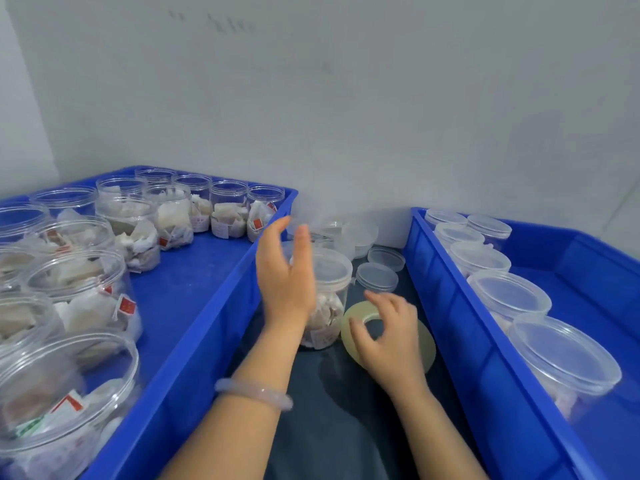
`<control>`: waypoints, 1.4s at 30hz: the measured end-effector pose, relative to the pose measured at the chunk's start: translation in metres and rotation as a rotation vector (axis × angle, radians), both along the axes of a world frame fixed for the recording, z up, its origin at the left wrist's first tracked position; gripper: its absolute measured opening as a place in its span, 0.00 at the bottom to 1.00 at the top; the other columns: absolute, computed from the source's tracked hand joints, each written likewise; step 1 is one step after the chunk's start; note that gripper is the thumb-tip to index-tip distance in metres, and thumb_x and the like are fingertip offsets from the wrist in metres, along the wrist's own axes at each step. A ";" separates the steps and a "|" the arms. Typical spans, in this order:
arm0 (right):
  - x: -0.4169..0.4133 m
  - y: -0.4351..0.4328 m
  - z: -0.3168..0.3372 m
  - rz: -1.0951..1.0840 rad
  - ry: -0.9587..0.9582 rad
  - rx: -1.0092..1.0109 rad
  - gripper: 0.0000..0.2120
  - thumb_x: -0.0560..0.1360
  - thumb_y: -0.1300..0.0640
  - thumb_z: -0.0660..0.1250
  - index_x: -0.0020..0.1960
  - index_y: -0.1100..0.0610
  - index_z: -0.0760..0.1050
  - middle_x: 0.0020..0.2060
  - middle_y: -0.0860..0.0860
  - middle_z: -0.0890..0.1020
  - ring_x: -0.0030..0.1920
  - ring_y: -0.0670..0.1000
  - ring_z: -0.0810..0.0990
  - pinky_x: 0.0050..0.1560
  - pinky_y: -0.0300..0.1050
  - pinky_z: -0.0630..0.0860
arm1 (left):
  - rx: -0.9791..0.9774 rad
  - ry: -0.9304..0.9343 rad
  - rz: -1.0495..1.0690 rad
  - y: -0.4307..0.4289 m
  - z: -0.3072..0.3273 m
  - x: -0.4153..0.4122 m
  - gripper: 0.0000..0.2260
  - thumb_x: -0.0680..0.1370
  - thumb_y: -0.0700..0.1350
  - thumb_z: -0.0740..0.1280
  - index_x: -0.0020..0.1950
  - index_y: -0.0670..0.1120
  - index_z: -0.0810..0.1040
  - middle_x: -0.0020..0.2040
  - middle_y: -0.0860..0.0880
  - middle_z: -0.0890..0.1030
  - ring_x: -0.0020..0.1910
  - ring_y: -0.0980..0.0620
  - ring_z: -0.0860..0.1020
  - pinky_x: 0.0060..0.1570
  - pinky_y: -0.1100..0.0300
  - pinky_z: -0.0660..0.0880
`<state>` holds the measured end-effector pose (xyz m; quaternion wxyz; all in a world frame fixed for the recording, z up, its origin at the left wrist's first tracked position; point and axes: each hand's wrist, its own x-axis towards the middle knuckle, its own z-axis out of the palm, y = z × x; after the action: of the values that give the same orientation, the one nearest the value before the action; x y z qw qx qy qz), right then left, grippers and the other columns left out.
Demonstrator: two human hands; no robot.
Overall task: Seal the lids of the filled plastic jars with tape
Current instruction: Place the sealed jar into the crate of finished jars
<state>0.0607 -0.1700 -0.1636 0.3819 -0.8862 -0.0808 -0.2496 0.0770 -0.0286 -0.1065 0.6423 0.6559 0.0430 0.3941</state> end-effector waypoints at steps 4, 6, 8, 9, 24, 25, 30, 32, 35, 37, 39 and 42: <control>0.010 0.010 0.024 0.282 0.243 0.631 0.20 0.74 0.63 0.69 0.65 0.53 0.74 0.60 0.46 0.78 0.58 0.44 0.77 0.54 0.35 0.73 | -0.251 0.258 -0.351 0.008 -0.045 0.011 0.29 0.80 0.63 0.48 0.72 0.46 0.67 0.70 0.46 0.72 0.68 0.51 0.70 0.69 0.52 0.65; 0.007 0.018 0.023 0.348 0.217 0.754 0.17 0.72 0.67 0.70 0.57 0.52 0.78 0.55 0.50 0.82 0.52 0.42 0.81 0.48 0.33 0.76 | -0.259 0.259 -0.385 0.006 -0.056 0.012 0.35 0.74 0.66 0.46 0.68 0.44 0.72 0.66 0.44 0.75 0.66 0.50 0.73 0.70 0.49 0.65; 0.000 0.025 0.020 0.314 0.136 0.805 0.15 0.69 0.68 0.73 0.49 0.50 0.81 0.50 0.53 0.84 0.47 0.43 0.83 0.46 0.34 0.77 | -0.299 0.248 -0.377 0.005 -0.059 0.011 0.39 0.69 0.70 0.48 0.64 0.45 0.75 0.63 0.44 0.78 0.64 0.49 0.75 0.69 0.48 0.67; -0.002 0.027 0.018 0.279 0.091 0.805 0.15 0.68 0.68 0.74 0.46 0.49 0.81 0.48 0.54 0.85 0.45 0.44 0.83 0.46 0.34 0.77 | -0.362 0.247 -0.412 0.007 -0.058 0.010 0.41 0.67 0.71 0.49 0.65 0.43 0.75 0.62 0.43 0.78 0.64 0.47 0.75 0.69 0.47 0.67; -0.024 0.038 0.020 0.155 -0.244 0.616 0.07 0.67 0.55 0.73 0.45 0.47 0.80 0.46 0.43 0.82 0.48 0.46 0.81 0.44 0.37 0.77 | -0.526 0.203 -0.643 0.004 -0.060 0.000 0.43 0.67 0.72 0.50 0.67 0.41 0.73 0.62 0.38 0.78 0.64 0.41 0.75 0.69 0.41 0.65; -0.025 0.038 0.020 0.148 -0.254 0.598 0.07 0.67 0.55 0.73 0.45 0.48 0.80 0.46 0.43 0.82 0.48 0.46 0.81 0.44 0.38 0.78 | -0.514 0.196 -0.640 0.004 -0.060 0.000 0.43 0.67 0.73 0.50 0.67 0.41 0.73 0.61 0.39 0.78 0.63 0.41 0.75 0.68 0.41 0.66; -0.026 0.036 0.021 0.120 -0.339 0.497 0.07 0.72 0.62 0.68 0.45 0.50 0.80 0.45 0.44 0.81 0.47 0.41 0.80 0.42 0.33 0.75 | -0.506 0.171 -0.666 0.003 -0.060 0.000 0.41 0.70 0.70 0.50 0.67 0.39 0.73 0.61 0.36 0.78 0.63 0.39 0.75 0.67 0.38 0.66; -0.026 0.035 0.021 0.119 -0.344 0.481 0.08 0.74 0.63 0.65 0.45 0.52 0.79 0.45 0.43 0.80 0.47 0.39 0.79 0.41 0.29 0.73 | -0.506 0.176 -0.669 0.003 -0.059 -0.001 0.41 0.70 0.69 0.49 0.66 0.39 0.73 0.61 0.36 0.78 0.62 0.39 0.76 0.67 0.39 0.67; -0.025 0.035 0.022 0.099 -0.357 0.447 0.08 0.75 0.63 0.63 0.47 0.53 0.78 0.44 0.42 0.79 0.46 0.38 0.78 0.41 0.28 0.72 | -0.514 0.188 -0.660 0.001 -0.057 -0.003 0.41 0.69 0.69 0.50 0.66 0.39 0.74 0.60 0.37 0.79 0.62 0.40 0.76 0.67 0.39 0.67; -0.026 0.035 0.023 0.103 -0.364 0.445 0.06 0.75 0.61 0.64 0.46 0.51 0.78 0.44 0.42 0.79 0.46 0.39 0.78 0.42 0.28 0.73 | -0.532 0.189 -0.661 0.001 -0.055 -0.004 0.41 0.69 0.69 0.50 0.66 0.39 0.74 0.60 0.37 0.79 0.62 0.40 0.76 0.67 0.40 0.67; -0.027 0.034 0.023 0.139 -0.367 0.459 0.04 0.74 0.55 0.66 0.46 0.51 0.79 0.44 0.44 0.80 0.46 0.42 0.80 0.42 0.31 0.74 | -0.525 0.208 -0.661 0.002 -0.056 -0.004 0.42 0.68 0.70 0.51 0.66 0.40 0.74 0.60 0.38 0.79 0.62 0.40 0.76 0.67 0.40 0.67; -0.029 0.036 0.022 0.128 -0.350 0.455 0.11 0.70 0.50 0.71 0.47 0.57 0.81 0.45 0.47 0.82 0.47 0.46 0.81 0.42 0.37 0.77 | -0.528 0.232 -0.650 0.004 -0.057 -0.004 0.44 0.64 0.76 0.56 0.64 0.43 0.75 0.60 0.39 0.79 0.62 0.41 0.76 0.67 0.40 0.66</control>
<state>0.0315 -0.1344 -0.1411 0.5661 -0.7143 -0.1433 -0.3857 0.0727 -0.0247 -0.1639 0.8696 0.4886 0.0054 0.0705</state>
